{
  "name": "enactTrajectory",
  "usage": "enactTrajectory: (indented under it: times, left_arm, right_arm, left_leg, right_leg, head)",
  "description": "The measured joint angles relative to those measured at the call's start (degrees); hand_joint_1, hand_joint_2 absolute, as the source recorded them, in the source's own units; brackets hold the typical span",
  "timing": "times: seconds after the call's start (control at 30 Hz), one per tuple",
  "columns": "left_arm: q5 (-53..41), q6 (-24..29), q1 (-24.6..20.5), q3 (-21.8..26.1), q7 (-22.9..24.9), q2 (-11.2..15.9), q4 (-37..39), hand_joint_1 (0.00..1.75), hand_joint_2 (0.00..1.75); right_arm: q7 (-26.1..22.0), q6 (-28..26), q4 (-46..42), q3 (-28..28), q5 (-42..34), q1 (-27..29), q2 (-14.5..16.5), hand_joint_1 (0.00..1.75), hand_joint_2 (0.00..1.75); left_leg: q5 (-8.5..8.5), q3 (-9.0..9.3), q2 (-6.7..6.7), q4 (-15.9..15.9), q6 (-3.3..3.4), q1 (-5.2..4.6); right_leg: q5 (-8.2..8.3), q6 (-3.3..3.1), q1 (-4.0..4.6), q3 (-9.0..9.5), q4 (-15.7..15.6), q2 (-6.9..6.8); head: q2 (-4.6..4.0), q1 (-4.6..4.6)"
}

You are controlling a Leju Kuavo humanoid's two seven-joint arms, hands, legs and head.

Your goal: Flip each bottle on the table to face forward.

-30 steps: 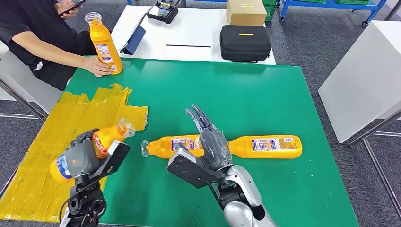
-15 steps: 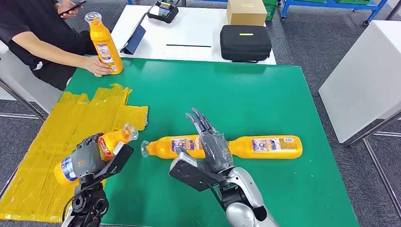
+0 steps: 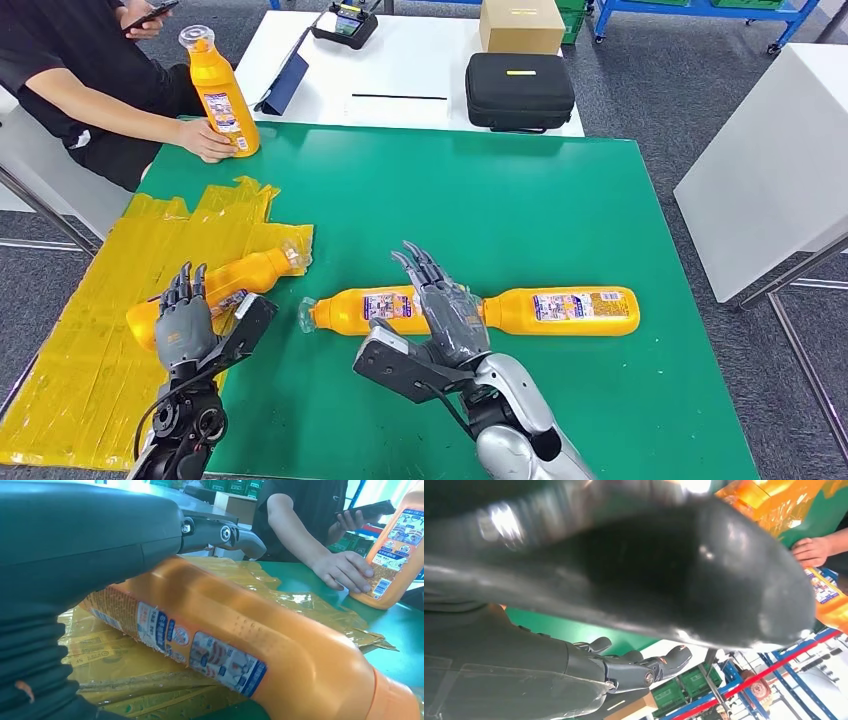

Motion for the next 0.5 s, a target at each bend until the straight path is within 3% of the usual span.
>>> enactTrajectory:
  times: [0.07,0.2,0.5]
  left_arm:
    - [0.0,0.0,-0.14,0.0,0.0,0.0,0.22,0.0,0.0]
    - [0.04,0.01,-0.28,0.0,0.01,0.02,0.52,0.0,0.0]
    - [2.43,0.52,-2.1,0.11,0.57,0.04,1.72,0.0,0.0]
  right_arm:
    - [0.0,0.0,0.23,0.11,0.0,-0.02,-0.04,0.0,0.0]
    - [0.04,0.03,0.55,0.24,0.04,-0.03,-0.05,0.0,1.75]
    - [2.75,3.24,4.02,1.65,2.39,-1.75,-0.55,0.0,1.75]
  left_leg:
    - [0.0,0.0,0.0,0.0,0.0,0.0]
    - [0.0,0.0,0.0,0.0,0.0,0.0]
    - [0.01,0.01,0.0,0.0,0.0,0.0]
  right_leg:
    - [0.0,0.0,0.0,0.0,0.0,0.0]
    - [0.0,0.0,0.01,0.0,0.0,0.0]
    - [0.01,0.0,0.0,0.01,0.0,0.0]
  head:
    - [0.0,-0.01]
    - [0.0,-0.01]
    - [0.0,0.0]
